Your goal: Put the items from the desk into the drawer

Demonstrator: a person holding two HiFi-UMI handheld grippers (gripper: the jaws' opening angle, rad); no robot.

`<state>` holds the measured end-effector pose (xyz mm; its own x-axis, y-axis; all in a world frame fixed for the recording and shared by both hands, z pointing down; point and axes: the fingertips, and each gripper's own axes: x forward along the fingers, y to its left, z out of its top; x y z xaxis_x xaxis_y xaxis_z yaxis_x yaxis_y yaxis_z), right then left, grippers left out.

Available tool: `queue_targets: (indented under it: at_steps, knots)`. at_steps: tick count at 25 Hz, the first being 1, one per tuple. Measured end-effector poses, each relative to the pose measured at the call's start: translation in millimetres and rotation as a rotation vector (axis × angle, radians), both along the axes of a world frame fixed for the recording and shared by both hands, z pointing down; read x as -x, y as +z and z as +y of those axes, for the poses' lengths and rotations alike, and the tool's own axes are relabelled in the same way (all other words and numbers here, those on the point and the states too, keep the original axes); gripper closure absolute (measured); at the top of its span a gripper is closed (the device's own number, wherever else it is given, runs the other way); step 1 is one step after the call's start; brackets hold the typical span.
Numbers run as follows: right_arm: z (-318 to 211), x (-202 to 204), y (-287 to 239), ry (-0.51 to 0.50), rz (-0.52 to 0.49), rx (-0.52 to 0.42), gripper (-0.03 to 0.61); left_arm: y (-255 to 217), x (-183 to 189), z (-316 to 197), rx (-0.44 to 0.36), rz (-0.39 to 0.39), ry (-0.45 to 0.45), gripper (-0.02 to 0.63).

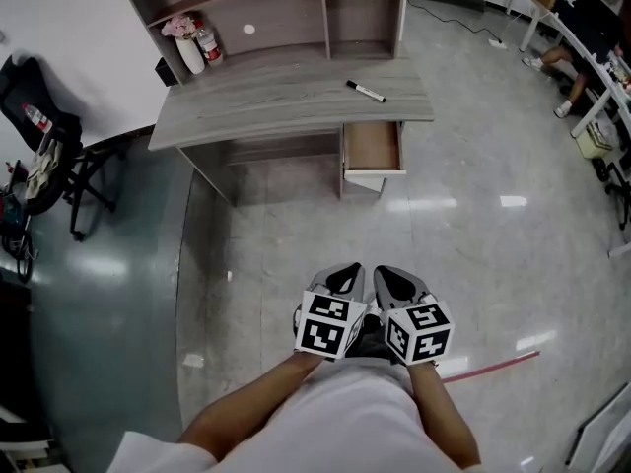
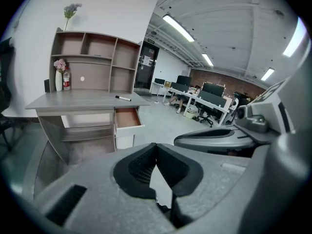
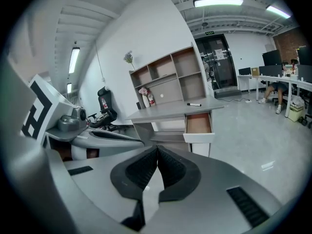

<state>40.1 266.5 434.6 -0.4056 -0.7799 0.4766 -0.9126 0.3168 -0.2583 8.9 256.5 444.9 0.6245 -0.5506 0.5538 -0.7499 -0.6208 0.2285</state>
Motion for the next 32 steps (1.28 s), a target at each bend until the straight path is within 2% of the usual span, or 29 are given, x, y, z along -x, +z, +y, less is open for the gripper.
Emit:
queue_targets:
  at_steps: [5, 15, 22, 32]
  knots:
    - [-46, -19, 0, -0.048, 0.011, -0.005, 0.577, 1, -26, -47, -0.002, -0.018, -0.021, 0.612]
    - [-111, -63, 0, -0.109, -0.047, 0.015, 0.577, -1, -72, -109, 0.015, -0.078, -0.061, 0.612]
    - [-138, -88, -5, -0.133, -0.063, -0.008, 0.577, -6, -94, -134, -0.006, -0.102, -0.087, 0.612]
    - [-156, -95, -6, -0.15, -0.07, -0.002, 0.577, -7, -104, -153, -0.002, -0.121, -0.095, 0.612]
